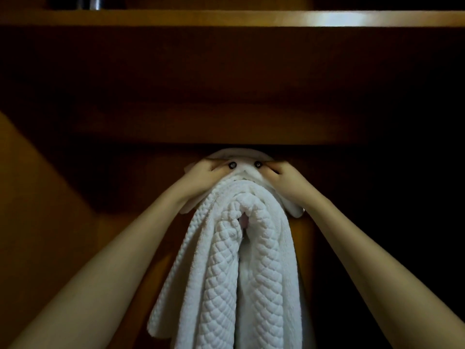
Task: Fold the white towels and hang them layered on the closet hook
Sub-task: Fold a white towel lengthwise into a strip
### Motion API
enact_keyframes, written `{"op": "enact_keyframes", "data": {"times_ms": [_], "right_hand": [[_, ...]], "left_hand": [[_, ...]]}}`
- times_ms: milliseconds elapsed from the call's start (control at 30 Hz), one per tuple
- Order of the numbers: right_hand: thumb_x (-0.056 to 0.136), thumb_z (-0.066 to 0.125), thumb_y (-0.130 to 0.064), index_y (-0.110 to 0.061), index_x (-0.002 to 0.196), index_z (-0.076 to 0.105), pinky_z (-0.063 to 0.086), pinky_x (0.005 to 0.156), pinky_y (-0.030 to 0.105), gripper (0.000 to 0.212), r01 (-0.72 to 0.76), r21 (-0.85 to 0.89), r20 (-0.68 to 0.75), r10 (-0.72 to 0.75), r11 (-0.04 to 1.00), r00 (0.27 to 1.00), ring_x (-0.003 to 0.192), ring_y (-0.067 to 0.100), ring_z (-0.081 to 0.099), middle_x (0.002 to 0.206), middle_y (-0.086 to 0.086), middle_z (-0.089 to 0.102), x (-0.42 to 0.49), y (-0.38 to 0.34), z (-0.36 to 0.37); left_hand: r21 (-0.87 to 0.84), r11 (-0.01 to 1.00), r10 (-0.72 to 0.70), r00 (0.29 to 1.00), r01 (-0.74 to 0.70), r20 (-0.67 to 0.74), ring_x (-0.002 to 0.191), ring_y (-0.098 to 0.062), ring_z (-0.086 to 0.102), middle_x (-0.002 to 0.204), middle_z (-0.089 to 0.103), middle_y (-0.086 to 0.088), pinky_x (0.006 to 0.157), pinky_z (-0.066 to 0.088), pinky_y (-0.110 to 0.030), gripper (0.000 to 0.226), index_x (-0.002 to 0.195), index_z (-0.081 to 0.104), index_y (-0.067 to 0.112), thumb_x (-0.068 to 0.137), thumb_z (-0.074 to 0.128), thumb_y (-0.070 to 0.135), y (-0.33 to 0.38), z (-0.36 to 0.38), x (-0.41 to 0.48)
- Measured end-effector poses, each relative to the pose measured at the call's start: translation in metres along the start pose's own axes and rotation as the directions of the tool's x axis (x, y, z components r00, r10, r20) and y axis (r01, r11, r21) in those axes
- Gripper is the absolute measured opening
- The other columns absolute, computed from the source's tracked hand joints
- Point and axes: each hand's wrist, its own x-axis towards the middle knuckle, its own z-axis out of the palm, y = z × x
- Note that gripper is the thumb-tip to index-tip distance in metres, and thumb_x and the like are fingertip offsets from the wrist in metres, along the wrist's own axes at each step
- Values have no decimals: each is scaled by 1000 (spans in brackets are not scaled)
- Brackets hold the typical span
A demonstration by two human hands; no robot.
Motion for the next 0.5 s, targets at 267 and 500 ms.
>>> {"op": "enact_keyframes", "data": {"times_ms": [267,500], "right_hand": [[104,26,-50,-22,98,71,49,65,8,53,-212,159,96,199,964,975,75,-8,66,85,-12,70,-31,-19,-9],[104,41,-40,-13,116,67,48,73,24,40,-89,-53,-28,87,995,996,79,1,61,94,-3,69,-79,-76,-43]], "left_hand": [[76,984,-169,980,162,100,72,-2,68,74,72,13,58,47,-14,39,89,67,28,101,38,50,33,-9,-26],[278,958,70,998,-67,-1,101,0,56,111,62,16,75,38,-5,35,125,65,23,102,46,41,98,-18,-73]]}}
